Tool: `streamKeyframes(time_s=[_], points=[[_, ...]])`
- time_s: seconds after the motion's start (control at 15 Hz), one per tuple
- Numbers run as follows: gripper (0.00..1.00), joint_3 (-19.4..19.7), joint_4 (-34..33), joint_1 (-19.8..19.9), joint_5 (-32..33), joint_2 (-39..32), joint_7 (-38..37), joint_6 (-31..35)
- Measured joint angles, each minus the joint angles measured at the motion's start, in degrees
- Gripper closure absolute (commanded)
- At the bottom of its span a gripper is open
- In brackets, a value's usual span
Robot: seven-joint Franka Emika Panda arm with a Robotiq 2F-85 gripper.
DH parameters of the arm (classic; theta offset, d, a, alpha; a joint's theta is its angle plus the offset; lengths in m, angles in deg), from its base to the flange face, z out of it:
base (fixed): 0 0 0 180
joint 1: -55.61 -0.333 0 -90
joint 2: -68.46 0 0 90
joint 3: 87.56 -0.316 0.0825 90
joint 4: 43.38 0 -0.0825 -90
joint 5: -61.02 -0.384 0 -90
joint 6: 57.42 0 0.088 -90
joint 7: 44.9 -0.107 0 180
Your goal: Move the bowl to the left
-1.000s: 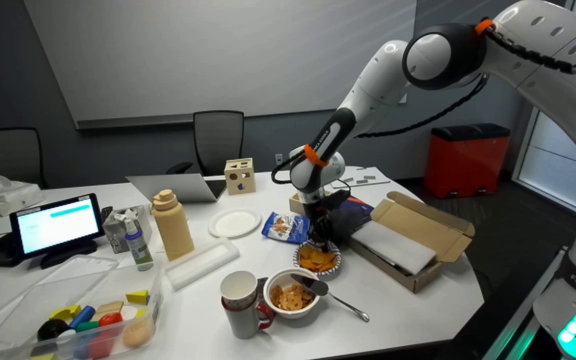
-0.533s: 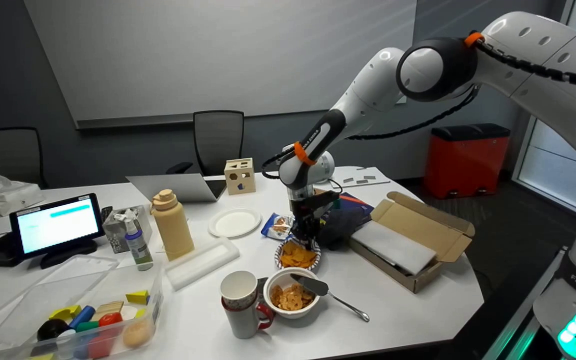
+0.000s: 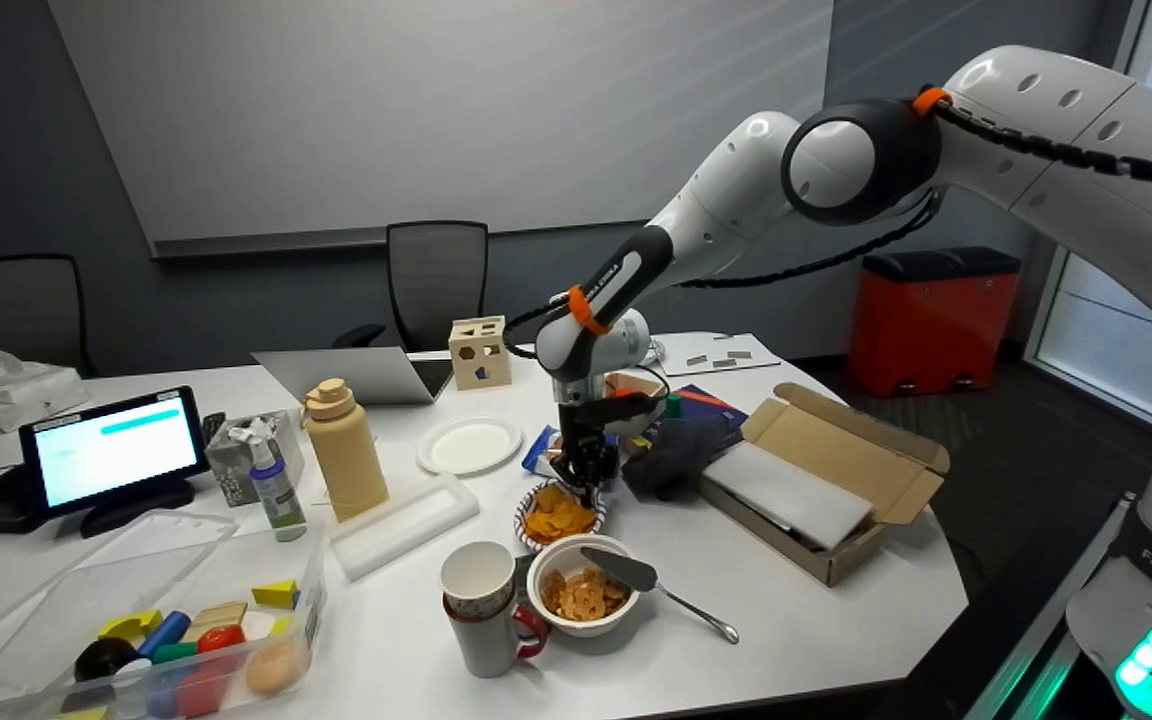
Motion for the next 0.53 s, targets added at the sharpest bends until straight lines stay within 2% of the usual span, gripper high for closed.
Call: streamKeyframes(time_s=[0.2, 0.27, 0.33, 0.53], points=[[0.98, -0.23, -1.48, -0.45, -1.29, -0.83, -1.90, 0.00], [0.68, -0.24, -1.91, -0.57, -1.64, -1.07, -2.41, 0.00], [0.68, -0.25, -2.22, -0.64, -1.91, -1.28, -2.75, 0.00], [0.46, -0.34, -2.45, -0.69, -2.78, -1.57, -3.01, 0.00]])
